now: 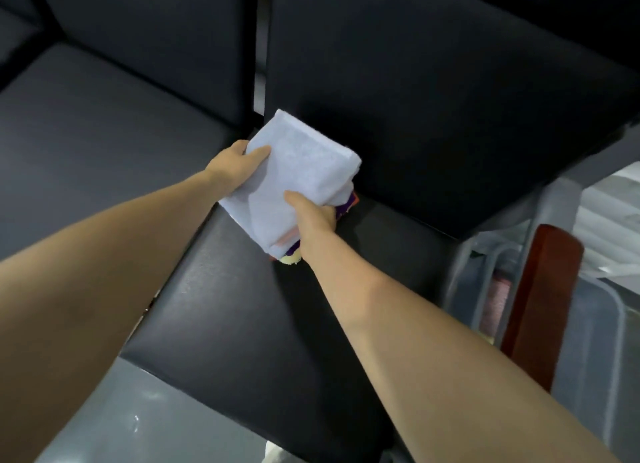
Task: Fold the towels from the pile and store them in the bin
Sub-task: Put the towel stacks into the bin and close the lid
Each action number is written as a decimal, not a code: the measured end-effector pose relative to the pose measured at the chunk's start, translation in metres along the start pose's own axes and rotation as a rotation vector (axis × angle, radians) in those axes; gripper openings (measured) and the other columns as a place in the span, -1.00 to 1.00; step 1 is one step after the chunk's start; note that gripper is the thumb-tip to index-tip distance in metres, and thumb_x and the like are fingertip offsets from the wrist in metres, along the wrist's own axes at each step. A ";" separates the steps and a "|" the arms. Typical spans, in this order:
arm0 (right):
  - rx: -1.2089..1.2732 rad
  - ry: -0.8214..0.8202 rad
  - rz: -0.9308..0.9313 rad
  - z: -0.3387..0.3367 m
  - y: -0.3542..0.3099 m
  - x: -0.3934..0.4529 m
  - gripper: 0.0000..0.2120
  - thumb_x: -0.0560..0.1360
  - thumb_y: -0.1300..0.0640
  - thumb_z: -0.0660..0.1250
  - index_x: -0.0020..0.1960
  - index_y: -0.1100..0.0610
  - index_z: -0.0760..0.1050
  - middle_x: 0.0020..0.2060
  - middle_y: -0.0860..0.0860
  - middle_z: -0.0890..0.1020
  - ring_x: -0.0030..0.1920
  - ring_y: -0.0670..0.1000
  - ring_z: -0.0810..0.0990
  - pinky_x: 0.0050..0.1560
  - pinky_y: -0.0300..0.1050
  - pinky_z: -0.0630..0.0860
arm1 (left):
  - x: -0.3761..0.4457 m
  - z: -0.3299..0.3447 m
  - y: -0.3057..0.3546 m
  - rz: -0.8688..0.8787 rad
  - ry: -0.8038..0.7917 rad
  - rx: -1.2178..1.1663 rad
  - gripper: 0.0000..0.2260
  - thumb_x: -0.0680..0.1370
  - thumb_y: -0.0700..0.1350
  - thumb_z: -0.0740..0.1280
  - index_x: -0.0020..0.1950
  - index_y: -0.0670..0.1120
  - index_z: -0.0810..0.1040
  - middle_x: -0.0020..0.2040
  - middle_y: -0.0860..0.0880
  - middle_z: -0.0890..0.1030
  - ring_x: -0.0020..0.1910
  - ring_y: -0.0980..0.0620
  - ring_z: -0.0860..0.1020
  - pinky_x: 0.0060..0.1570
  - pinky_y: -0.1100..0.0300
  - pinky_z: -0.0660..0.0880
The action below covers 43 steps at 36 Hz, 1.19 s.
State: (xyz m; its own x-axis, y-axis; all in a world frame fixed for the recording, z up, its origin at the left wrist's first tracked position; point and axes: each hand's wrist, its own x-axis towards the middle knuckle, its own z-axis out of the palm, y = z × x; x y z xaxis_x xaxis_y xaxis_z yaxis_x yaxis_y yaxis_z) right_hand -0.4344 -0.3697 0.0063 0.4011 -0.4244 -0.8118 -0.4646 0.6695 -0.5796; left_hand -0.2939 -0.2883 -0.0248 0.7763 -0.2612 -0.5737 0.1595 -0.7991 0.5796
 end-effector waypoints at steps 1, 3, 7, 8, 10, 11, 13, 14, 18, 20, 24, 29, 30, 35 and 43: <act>0.009 0.006 -0.002 0.000 -0.002 0.000 -0.57 0.40 0.21 0.50 0.22 0.09 0.47 0.03 -0.02 0.62 0.03 0.05 0.60 0.12 0.00 0.54 | 0.000 -0.002 0.000 -0.002 0.001 -0.019 -0.55 0.59 0.22 0.16 0.38 0.01 0.41 0.24 0.01 0.52 0.11 -0.03 0.47 0.10 0.12 0.33; 0.031 -0.003 -0.022 0.000 -0.011 -0.003 -0.65 0.43 0.24 0.45 0.17 0.10 0.46 -0.05 -0.03 0.61 -0.03 0.03 0.61 0.07 -0.03 0.52 | -0.001 -0.007 0.002 -0.012 0.012 -0.060 -0.57 0.58 0.22 0.17 0.32 0.00 0.48 0.21 -0.01 0.55 0.09 -0.02 0.49 0.14 0.13 0.38; 0.059 -0.039 -0.064 -0.009 -0.040 -0.020 -0.68 0.44 0.17 0.44 0.10 0.07 0.39 -0.12 -0.03 0.56 -0.09 0.03 0.57 0.06 -0.02 0.52 | -0.011 -0.017 0.019 0.010 0.017 -0.148 -0.57 0.58 0.25 0.18 0.24 -0.03 0.51 0.06 0.03 0.54 0.04 0.01 0.49 0.09 0.18 0.36; 0.049 -0.049 -0.083 -0.014 -0.047 -0.026 -0.68 0.43 0.15 0.45 0.11 0.08 0.41 -0.07 0.01 0.59 -0.03 0.07 0.59 0.11 0.02 0.54 | -0.015 -0.017 0.024 0.021 0.015 -0.179 -0.59 0.58 0.26 0.18 0.21 -0.01 0.50 0.01 0.06 0.54 0.02 0.03 0.49 0.07 0.18 0.35; 0.016 -0.067 -0.123 -0.028 -0.064 -0.037 -0.61 0.41 0.12 0.46 0.20 0.11 0.47 0.04 0.06 0.64 0.04 0.12 0.63 0.15 0.11 0.57 | -0.027 -0.018 0.041 0.061 0.011 -0.253 -0.61 0.56 0.27 0.21 0.17 0.01 0.49 -0.04 0.11 0.54 -0.01 0.06 0.49 0.05 0.18 0.36; 0.002 -0.079 -0.144 -0.037 -0.072 -0.042 -0.58 0.41 0.13 0.46 0.24 0.11 0.49 0.06 0.07 0.66 0.05 0.12 0.65 0.14 0.12 0.58 | -0.032 -0.017 0.050 0.082 0.010 -0.290 -0.59 0.54 0.28 0.23 0.18 0.00 0.51 -0.04 0.10 0.54 -0.03 0.07 0.50 0.04 0.19 0.37; -0.007 -0.111 -0.193 -0.059 -0.088 -0.052 -0.61 0.41 0.16 0.45 0.23 0.09 0.52 0.05 0.06 0.68 0.03 0.10 0.67 0.09 0.08 0.60 | -0.046 -0.015 0.069 0.107 -0.035 -0.340 -0.48 0.48 0.33 0.27 0.17 -0.08 0.56 -0.14 0.10 0.54 -0.16 0.09 0.50 -0.08 0.20 0.41; -0.004 -0.137 -0.211 -0.071 -0.096 -0.058 -0.63 0.42 0.18 0.44 0.22 0.09 0.52 0.03 0.06 0.69 0.02 0.09 0.68 0.07 0.05 0.61 | -0.053 -0.013 0.078 0.116 -0.078 -0.364 -0.37 0.42 0.38 0.30 0.20 -0.12 0.55 -0.18 0.10 0.55 -0.20 0.09 0.51 -0.12 0.21 0.42; 0.039 -0.224 -0.277 -0.119 -0.124 -0.084 -0.59 0.44 0.18 0.42 0.28 0.15 0.52 0.06 0.08 0.70 0.07 0.09 0.68 0.09 0.03 0.61 | -0.078 0.006 0.112 0.157 -0.295 -0.407 -0.28 0.30 0.50 0.32 0.22 -0.01 0.59 0.09 -0.02 0.67 0.11 -0.02 0.62 0.21 0.02 0.49; 0.057 -0.235 -0.302 -0.143 -0.137 -0.097 -0.57 0.45 0.18 0.42 0.31 0.19 0.50 0.10 0.10 0.68 0.11 0.10 0.67 0.15 0.05 0.59 | -0.101 0.023 0.134 0.147 -0.402 -0.516 -0.47 0.48 0.36 0.26 0.22 -0.02 0.60 0.11 -0.03 0.68 0.14 -0.01 0.61 0.21 0.05 0.48; 0.076 -0.228 -0.330 -0.201 -0.155 -0.123 -0.60 0.46 0.18 0.41 0.28 0.22 0.54 0.11 0.12 0.68 0.13 0.11 0.65 0.19 0.04 0.57 | -0.143 0.060 0.170 0.128 -0.609 -0.688 -0.54 0.56 0.28 0.20 0.17 -0.05 0.60 0.03 -0.02 0.69 0.02 0.03 0.64 -0.03 0.16 0.54; 0.152 -0.238 -0.302 -0.283 -0.157 -0.150 -0.79 0.50 0.17 0.32 0.10 0.19 0.60 -0.05 0.08 0.70 -0.04 0.05 0.67 -0.02 -0.08 0.59 | -0.193 0.116 0.207 0.138 -0.747 -0.724 -0.62 0.59 0.23 0.15 0.05 -0.02 0.57 -0.22 0.03 0.69 -0.26 0.10 0.66 -0.32 0.27 0.56; 0.173 -0.224 -0.294 -0.300 -0.155 -0.153 -0.81 0.50 0.17 0.30 0.07 0.18 0.60 -0.09 0.07 0.69 -0.07 0.05 0.67 -0.04 -0.09 0.59 | -0.200 0.128 0.212 0.136 -0.759 -0.739 -0.64 0.59 0.22 0.16 0.08 -0.02 0.56 -0.16 0.02 0.70 -0.20 0.09 0.67 -0.26 0.25 0.58; 0.337 -0.184 -0.300 -0.382 -0.135 -0.162 -0.83 0.54 0.21 0.21 -0.04 0.17 0.59 -0.25 0.05 0.70 -0.24 0.02 0.68 -0.21 -0.14 0.63 | -0.242 0.195 0.240 0.129 -0.860 -0.703 -0.64 0.56 0.22 0.23 0.12 -0.01 0.59 0.00 -0.03 0.70 -0.05 0.03 0.68 -0.02 0.13 0.57; 0.446 -0.134 -0.294 -0.501 -0.102 -0.175 -0.79 0.59 0.19 0.13 -0.02 0.21 0.52 -0.32 0.06 0.69 -0.32 0.02 0.69 -0.38 -0.22 0.57 | -0.311 0.327 0.264 0.011 -0.931 -0.792 -0.61 0.47 0.23 0.29 0.01 -0.02 0.72 0.02 -0.09 0.68 -0.06 -0.02 0.66 0.01 0.09 0.52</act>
State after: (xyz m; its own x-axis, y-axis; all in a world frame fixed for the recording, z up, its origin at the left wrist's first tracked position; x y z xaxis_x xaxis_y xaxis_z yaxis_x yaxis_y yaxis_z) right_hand -0.8525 -0.6690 0.1720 0.5738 -0.5707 -0.5874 0.0499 0.7403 -0.6704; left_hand -0.6929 -0.5952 0.1175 0.0987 -0.8132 -0.5736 0.7353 -0.3288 0.5926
